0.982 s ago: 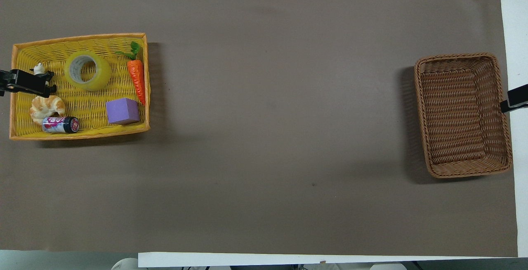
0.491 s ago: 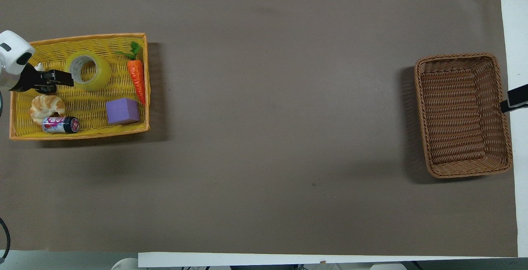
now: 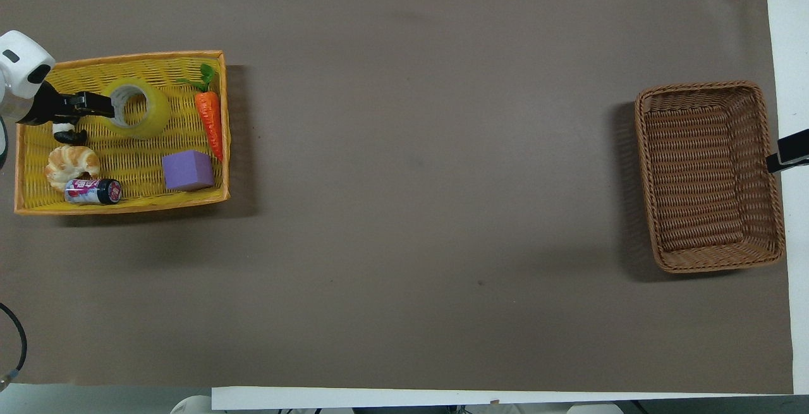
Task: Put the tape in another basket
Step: 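Lower the left gripper into the yellow basket and grasp the tape roll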
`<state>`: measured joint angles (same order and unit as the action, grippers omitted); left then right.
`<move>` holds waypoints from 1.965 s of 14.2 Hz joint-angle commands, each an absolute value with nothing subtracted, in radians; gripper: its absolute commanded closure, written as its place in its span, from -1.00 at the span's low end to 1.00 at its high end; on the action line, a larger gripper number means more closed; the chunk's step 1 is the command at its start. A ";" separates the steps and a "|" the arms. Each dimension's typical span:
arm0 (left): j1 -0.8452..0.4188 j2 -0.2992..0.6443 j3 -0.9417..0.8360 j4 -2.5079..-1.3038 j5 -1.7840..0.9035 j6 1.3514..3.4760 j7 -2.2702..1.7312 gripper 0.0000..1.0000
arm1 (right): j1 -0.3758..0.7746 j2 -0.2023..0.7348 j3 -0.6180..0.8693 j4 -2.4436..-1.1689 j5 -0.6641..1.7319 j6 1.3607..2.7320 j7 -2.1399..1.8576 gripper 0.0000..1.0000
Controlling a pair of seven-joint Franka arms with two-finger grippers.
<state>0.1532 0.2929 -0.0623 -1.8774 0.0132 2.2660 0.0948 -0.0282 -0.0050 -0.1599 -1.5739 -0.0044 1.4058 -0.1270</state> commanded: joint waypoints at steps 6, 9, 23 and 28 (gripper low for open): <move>0.161 0.351 -0.064 -1.871 0.025 2.287 0.084 -0.91 | -0.031 -0.028 -0.156 -1.600 -0.009 1.408 -0.141 -1.00; 0.160 0.348 -0.064 -1.910 0.026 2.289 0.084 -0.81 | -0.031 -0.028 -0.155 -1.600 -0.009 1.408 -0.141 -1.00; 0.159 0.397 -0.064 -1.849 0.020 2.225 0.081 1.00 | -0.031 -0.028 -0.155 -1.600 -0.009 1.410 -0.141 -1.00; 0.112 0.373 -0.071 -1.631 -0.034 1.923 -0.029 1.00 | -0.031 -0.028 -0.156 -1.600 -0.009 1.408 -0.141 -1.00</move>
